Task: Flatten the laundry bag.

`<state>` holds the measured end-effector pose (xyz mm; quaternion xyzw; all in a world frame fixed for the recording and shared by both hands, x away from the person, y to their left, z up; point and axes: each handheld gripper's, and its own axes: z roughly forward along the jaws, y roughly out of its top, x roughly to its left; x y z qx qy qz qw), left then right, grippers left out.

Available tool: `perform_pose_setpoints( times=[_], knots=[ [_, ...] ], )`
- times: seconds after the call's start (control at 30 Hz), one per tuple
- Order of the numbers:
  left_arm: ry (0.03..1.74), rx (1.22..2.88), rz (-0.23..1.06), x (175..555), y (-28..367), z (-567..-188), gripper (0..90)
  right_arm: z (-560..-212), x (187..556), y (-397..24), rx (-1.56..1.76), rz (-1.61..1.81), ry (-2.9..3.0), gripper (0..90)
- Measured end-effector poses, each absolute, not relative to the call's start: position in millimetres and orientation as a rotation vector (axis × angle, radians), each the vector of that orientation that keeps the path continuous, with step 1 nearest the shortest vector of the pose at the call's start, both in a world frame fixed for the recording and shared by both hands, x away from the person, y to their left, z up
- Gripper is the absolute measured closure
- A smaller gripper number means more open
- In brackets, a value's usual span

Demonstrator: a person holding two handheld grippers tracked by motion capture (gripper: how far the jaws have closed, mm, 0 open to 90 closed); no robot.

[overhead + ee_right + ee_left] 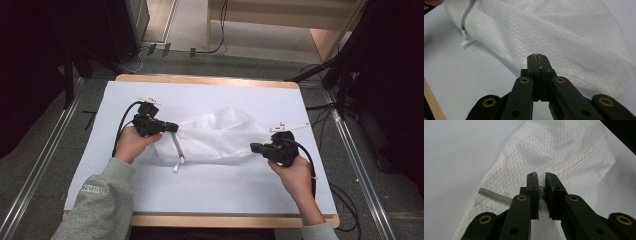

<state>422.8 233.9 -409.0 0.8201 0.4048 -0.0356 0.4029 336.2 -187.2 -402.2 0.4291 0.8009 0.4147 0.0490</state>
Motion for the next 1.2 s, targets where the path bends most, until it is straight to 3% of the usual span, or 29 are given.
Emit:
perform_pose_setpoints(
  times=[0.07,0.17,0.4,0.6,0.8,1.03,1.2],
  knots=[
    [1.019,2.064,-0.086,422.3,234.6,-407.1,77.5,-409.8,334.6,-195.4,1.343,1.247,2.443,90.0],
    [1.035,2.088,-0.057,422.9,232.7,-406.7,83.1,-415.7,333.7,-195.8,1.352,1.260,2.460,90.0],
    [1.077,2.108,-0.004,435.9,224.0,-424.3,86.1,-420.0,335.6,-160.1,1.237,1.276,2.525,89.6],
    [1.108,2.096,-0.045,444.0,225.7,-435.6,86.0,-423.0,340.7,-130.2,1.147,1.294,2.551,82.0],
    [1.104,2.110,-0.060,443.4,222.8,-438.1,85.8,-436.4,349.6,-96.0,1.041,1.310,2.559,69.0],
    [1.096,2.124,-0.068,443.3,220.4,-441.6,85.3,-457.7,363.3,-72.1,1.050,1.243,2.611,60.8],
    [1.092,2.123,-0.082,443.0,217.9,-444.7,84.9,-466.6,364.2,-60.4,1.008,1.174,2.631,60.3]
  ],
)
